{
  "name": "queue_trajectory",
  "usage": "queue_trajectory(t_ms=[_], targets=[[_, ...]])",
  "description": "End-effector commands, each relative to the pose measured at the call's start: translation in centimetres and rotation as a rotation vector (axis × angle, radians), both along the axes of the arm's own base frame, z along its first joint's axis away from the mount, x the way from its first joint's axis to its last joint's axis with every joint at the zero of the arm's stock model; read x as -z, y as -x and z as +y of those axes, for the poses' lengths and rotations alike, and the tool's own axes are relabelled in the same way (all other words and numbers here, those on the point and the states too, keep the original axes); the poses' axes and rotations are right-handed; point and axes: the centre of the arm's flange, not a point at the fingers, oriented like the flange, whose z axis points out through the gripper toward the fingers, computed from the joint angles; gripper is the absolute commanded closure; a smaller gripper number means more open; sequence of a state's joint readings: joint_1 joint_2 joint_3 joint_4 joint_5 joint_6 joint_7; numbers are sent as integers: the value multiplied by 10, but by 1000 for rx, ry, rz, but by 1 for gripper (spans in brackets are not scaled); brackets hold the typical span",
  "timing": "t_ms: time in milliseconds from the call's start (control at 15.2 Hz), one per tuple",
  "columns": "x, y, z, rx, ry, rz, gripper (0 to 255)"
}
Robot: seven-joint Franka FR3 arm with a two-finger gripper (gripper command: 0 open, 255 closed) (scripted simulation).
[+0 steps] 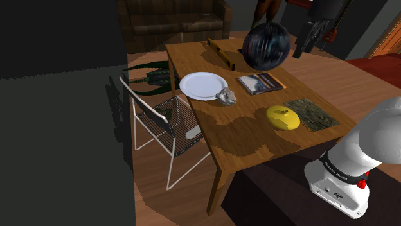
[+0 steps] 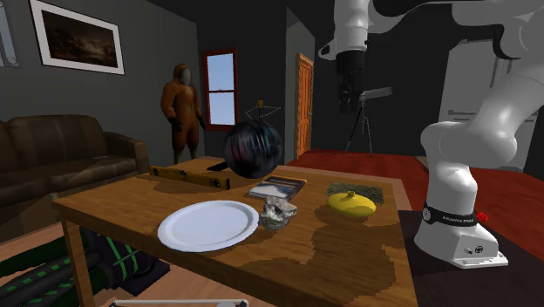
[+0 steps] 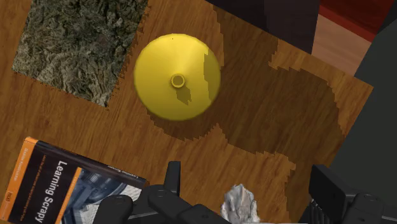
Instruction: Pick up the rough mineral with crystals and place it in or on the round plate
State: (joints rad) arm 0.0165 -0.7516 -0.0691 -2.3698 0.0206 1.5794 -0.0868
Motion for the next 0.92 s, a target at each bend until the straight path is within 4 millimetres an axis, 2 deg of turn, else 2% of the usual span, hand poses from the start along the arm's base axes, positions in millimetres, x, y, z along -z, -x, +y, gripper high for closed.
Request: queue_trajectory(t_ms=[0, 858], targets=[[0, 0, 0, 0, 0, 0, 0], [127, -70, 94, 122, 137, -125, 0]])
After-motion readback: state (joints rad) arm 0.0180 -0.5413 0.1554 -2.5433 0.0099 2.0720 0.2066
